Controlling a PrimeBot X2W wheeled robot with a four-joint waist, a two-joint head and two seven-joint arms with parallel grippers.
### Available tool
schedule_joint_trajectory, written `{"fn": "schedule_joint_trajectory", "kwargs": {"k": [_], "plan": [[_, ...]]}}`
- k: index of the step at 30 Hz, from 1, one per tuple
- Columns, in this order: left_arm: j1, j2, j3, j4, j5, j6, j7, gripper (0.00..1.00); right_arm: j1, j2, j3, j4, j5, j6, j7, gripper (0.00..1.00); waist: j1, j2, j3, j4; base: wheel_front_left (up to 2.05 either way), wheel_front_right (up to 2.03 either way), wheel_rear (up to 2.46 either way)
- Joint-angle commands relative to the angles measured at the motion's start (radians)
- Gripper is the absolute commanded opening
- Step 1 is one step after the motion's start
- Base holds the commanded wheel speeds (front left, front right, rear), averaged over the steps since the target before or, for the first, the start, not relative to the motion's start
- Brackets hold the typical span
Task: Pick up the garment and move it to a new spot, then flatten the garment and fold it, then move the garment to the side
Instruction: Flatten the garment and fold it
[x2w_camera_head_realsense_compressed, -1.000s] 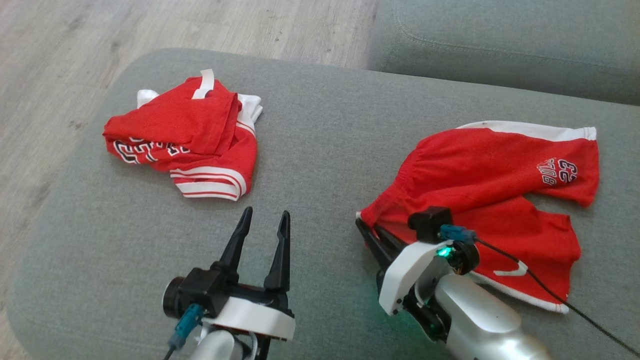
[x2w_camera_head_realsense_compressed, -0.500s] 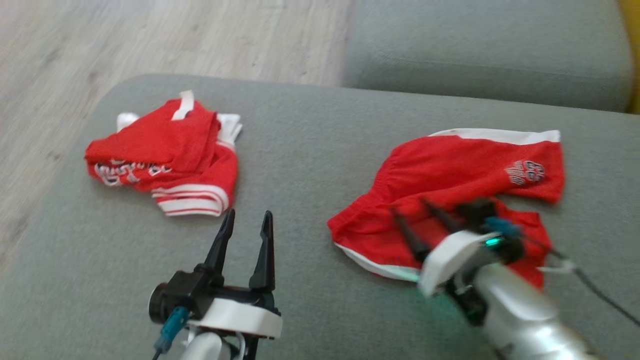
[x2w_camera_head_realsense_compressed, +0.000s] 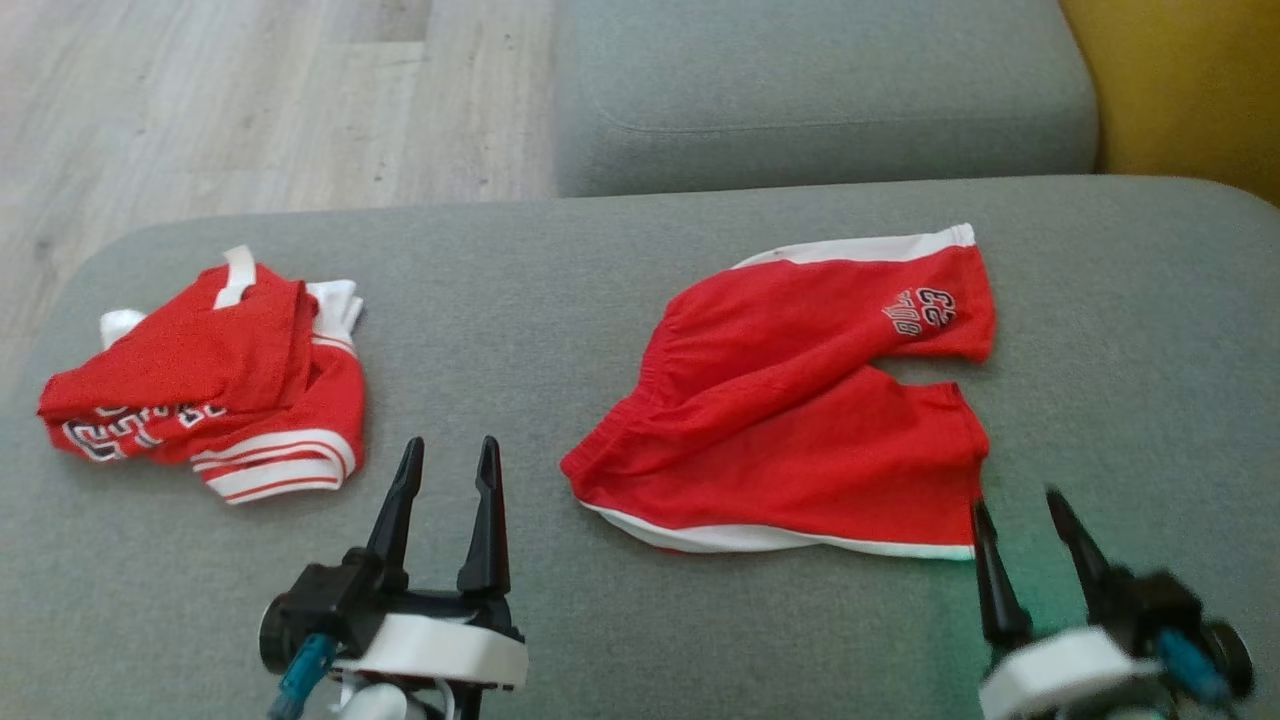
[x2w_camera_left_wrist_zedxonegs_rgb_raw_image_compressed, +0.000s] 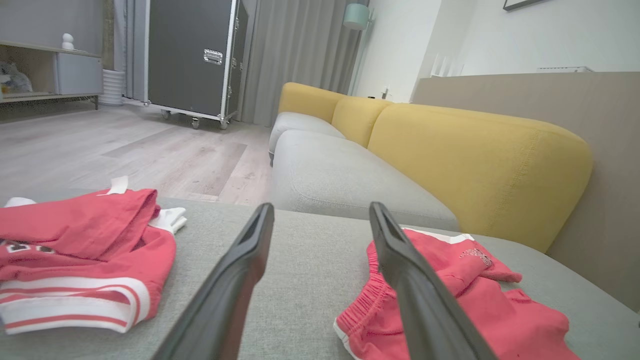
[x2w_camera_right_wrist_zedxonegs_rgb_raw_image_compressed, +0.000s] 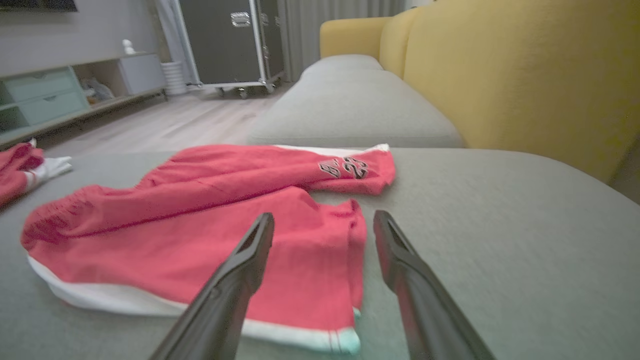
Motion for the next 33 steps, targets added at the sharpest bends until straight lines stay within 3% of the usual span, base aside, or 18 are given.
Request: {"fn": "schedule_joint_trajectory", "kwargs": {"k": [1, 10, 21, 33], "plan": [[-0.023, -0.001, 0.039, -0.028, 0.006, -0.005, -0.010, 1.00, -0.029, 0.002, 0.016, -0.062, -0.017, -0.001, -0.012, 1.00, 0.0001, -0.0001, 0.007, -0.010, 0.00, 0.00, 0.00], [-0.023, -0.001, 0.034, -0.022, 0.006, -0.013, -0.010, 1.00, 0.062, 0.007, 0.007, -0.134, -0.019, -0.001, -0.012, 1.00, 0.0001, -0.0001, 0.022, -0.024, 0.00, 0.00, 0.00], [-0.041, -0.001, 0.014, -0.023, 0.007, -0.018, -0.010, 1.00, 0.001, 0.008, -0.034, 0.115, -0.083, -0.001, 0.006, 1.00, 0.0001, -0.0001, 0.059, 0.000, 0.00, 0.00, 0.00], [-0.059, -0.001, 0.001, -0.019, 0.009, -0.018, -0.010, 1.00, -0.111, 0.008, -0.046, 0.254, -0.075, -0.001, -0.008, 1.00, 0.0001, -0.0001, 0.085, 0.029, 0.00, 0.00, 0.00]]}}
